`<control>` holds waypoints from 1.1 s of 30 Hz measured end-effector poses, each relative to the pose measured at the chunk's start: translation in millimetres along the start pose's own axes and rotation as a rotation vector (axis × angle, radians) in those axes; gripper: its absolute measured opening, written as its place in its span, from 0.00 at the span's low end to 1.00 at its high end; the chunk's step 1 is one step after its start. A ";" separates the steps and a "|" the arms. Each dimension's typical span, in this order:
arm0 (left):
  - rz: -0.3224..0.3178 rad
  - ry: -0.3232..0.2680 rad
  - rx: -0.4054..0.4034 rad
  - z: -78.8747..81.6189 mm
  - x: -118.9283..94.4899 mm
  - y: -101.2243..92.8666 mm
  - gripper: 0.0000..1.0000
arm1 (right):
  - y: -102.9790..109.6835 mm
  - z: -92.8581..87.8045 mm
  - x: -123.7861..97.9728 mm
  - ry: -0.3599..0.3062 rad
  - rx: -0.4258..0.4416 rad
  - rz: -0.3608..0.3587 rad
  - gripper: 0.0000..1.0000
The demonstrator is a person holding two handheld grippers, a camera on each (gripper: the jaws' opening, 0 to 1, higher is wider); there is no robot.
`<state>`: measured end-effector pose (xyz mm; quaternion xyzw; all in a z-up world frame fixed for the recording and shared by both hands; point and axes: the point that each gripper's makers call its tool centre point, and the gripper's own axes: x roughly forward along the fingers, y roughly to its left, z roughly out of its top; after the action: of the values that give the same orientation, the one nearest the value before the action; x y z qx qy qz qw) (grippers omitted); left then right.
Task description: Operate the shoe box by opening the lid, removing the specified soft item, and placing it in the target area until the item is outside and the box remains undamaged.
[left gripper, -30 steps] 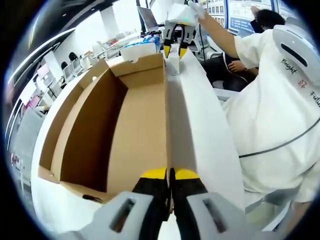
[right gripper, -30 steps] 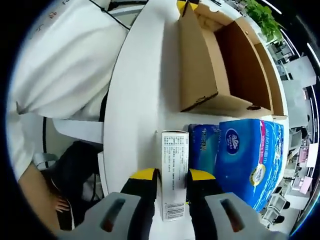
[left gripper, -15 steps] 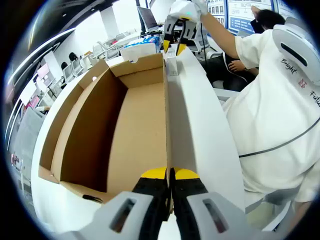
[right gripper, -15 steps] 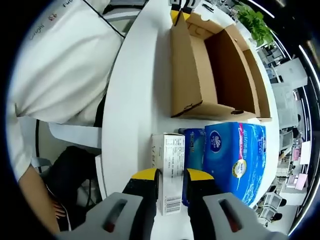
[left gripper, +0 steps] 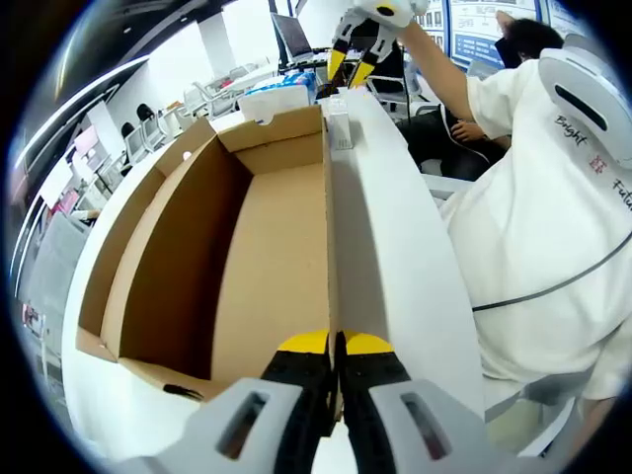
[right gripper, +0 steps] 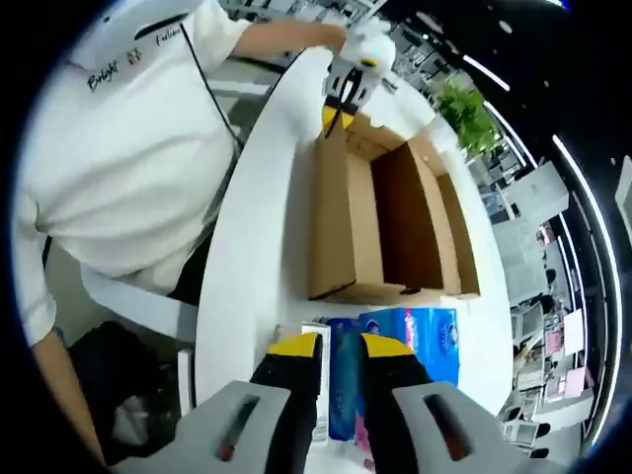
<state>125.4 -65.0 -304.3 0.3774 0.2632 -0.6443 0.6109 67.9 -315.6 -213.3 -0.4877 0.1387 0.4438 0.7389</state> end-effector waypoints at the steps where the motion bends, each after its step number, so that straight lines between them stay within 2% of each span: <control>1: 0.000 0.000 -0.001 0.0 0.0 0.1 0.01 | -2.3 4.8 -3.1 -0.026 0.008 -0.019 0.12; 2: -0.001 -0.001 -0.001 0.0 0.0 0.1 0.01 | -5.8 9.9 -6.1 -0.053 0.013 -0.044 0.12; 4: -0.002 -0.001 0.000 0.0 0.0 0.3 0.01 | -14.0 26.6 -14.2 -0.161 0.038 -0.093 0.13; 7: -0.002 -0.002 -0.001 0.0 0.0 0.5 0.01 | -16.4 29.0 -17.9 -0.172 0.034 -0.112 0.14; 8: -0.002 -0.002 -0.002 0.0 0.0 0.5 0.01 | -20.6 30.2 -17.9 -0.184 0.027 -0.141 0.14; 11: -0.001 0.000 -0.001 -0.1 0.1 0.5 0.01 | -29.8 31.9 -19.1 -0.221 0.063 -0.186 0.12; 14: 0.001 0.001 0.000 -0.1 0.3 0.3 0.01 | -38.7 28.6 -19.9 -0.249 0.137 -0.229 0.10; 16: 0.001 0.002 -0.001 -0.2 0.3 0.4 0.02 | -48.9 29.0 -22.8 -0.306 0.238 -0.274 0.10; 18: 0.002 0.001 -0.001 -0.2 0.3 0.6 0.02 | -51.6 38.3 -27.6 -0.419 0.310 -0.276 0.11; 21: 0.001 0.002 0.000 -0.2 0.3 0.5 0.02 | -58.0 41.5 -33.2 -0.478 0.385 -0.321 0.13; 24: 0.001 0.002 0.000 -0.1 0.3 0.3 0.02 | -72.1 50.8 -45.6 -0.555 0.494 -0.435 0.11; 26: -0.002 0.003 -0.001 -0.2 0.3 0.2 0.01 | -72.1 63.1 -47.2 -0.613 0.522 -0.442 0.09; 28: -0.004 0.003 -0.003 -0.2 0.2 0.3 0.01 | -72.4 68.3 -44.8 -0.639 0.571 -0.441 0.09; 30: -0.004 0.001 -0.004 -0.2 0.0 0.4 0.01 | -82.1 65.9 -43.4 -0.648 0.633 -0.519 0.10; 33: -0.003 0.002 -0.006 -0.2 0.0 0.5 0.01 | -91.6 61.9 -47.6 -0.681 0.707 -0.592 0.10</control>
<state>125.9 -64.9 -304.3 0.3758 0.2662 -0.6442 0.6107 99.3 -300.1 -98.1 -0.0585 -0.1095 0.2766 0.9529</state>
